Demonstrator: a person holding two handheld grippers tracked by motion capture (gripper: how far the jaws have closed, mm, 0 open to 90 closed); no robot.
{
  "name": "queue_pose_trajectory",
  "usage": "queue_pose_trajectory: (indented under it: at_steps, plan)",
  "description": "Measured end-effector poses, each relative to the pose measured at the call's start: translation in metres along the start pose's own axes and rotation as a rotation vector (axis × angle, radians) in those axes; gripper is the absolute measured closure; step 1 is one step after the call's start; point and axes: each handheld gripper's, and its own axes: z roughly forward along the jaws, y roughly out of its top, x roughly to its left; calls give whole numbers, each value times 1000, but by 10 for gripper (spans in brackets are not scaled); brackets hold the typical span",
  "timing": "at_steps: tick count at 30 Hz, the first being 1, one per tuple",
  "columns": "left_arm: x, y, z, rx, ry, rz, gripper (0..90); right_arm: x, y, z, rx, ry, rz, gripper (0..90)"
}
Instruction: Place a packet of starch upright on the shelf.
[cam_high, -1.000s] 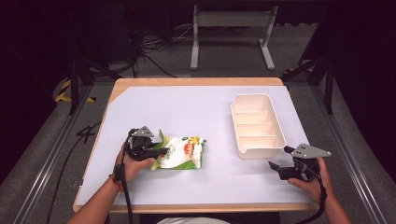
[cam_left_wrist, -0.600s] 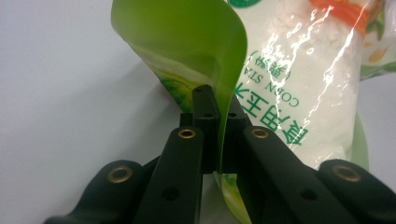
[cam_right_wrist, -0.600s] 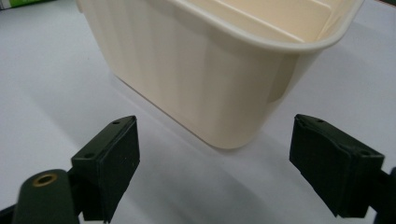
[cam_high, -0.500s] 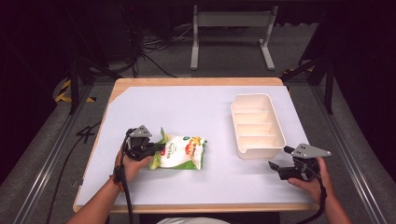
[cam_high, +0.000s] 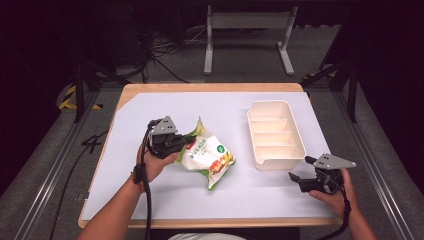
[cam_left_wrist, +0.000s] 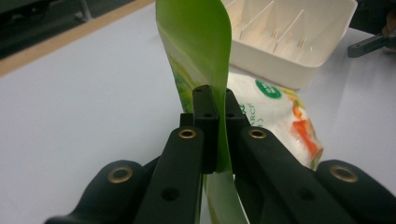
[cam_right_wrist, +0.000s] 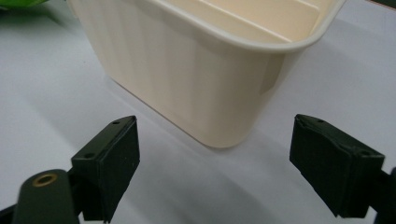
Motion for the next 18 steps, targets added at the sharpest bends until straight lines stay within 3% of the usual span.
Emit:
queue_pose_trajectory:
  at_steps: [9, 12, 18]
  plan:
    - [-5, 28, -2, -29, 14, 63, 897, -1, 0, 0, -3, -8, 10, 153]
    - [-6, 34, 0, -18, 22, 86, 897, -1, 0, 0, -4, -7, 9, 153]
    - [-6, 48, 9, -10, -2, 126, 897, -1, 0, 0, -8, -12, 15, 153]
